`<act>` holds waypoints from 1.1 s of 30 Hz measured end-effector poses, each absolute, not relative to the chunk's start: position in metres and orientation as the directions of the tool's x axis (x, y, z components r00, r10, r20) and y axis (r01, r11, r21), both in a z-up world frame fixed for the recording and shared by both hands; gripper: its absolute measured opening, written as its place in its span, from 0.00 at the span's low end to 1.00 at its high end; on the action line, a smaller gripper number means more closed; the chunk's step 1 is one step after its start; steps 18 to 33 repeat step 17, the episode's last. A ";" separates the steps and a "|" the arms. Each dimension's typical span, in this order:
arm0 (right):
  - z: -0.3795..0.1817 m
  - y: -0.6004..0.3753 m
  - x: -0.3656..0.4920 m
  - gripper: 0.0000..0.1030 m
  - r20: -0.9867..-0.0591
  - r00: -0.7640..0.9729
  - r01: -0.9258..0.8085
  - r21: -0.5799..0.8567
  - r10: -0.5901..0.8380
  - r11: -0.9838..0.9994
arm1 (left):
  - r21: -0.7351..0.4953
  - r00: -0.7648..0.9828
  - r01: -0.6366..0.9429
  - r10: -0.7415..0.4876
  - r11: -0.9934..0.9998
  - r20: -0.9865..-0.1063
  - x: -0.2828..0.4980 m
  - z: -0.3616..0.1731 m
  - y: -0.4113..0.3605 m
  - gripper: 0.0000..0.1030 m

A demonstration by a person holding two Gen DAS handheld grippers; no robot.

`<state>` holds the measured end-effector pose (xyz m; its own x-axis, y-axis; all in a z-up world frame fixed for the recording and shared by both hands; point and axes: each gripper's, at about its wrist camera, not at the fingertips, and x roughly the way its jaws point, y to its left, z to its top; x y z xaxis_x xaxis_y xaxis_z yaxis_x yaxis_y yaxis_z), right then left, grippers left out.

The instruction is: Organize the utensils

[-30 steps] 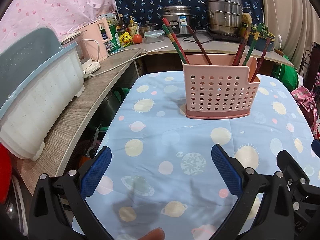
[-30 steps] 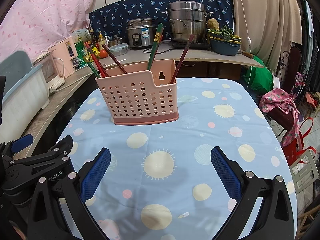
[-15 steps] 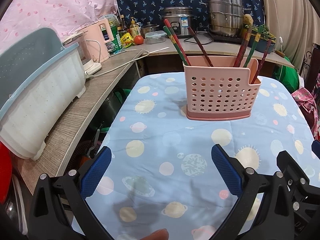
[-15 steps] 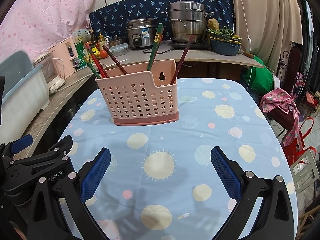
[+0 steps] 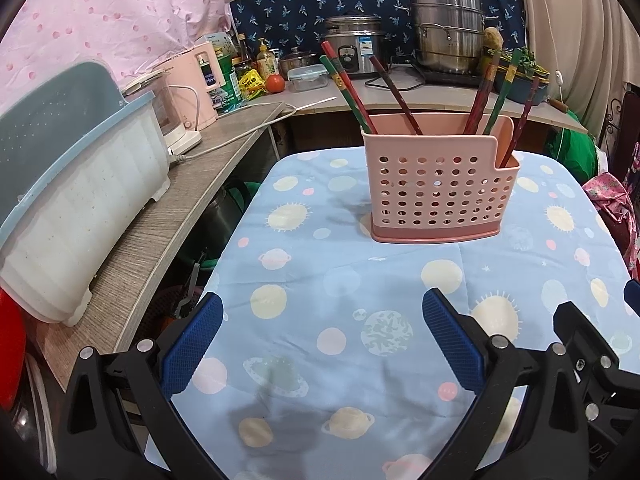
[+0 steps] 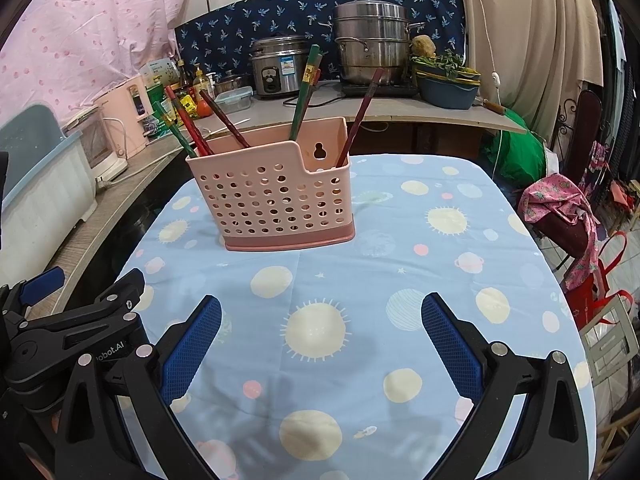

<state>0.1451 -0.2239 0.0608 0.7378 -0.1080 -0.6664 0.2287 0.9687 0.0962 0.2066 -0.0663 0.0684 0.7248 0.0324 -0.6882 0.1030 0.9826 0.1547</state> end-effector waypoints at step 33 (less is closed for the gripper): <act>0.059 -0.226 0.146 0.94 -0.672 0.733 0.236 0.103 -0.107 0.966 | 0.160 0.724 0.117 0.026 0.980 -0.689 0.210 0.064 -0.071 0.93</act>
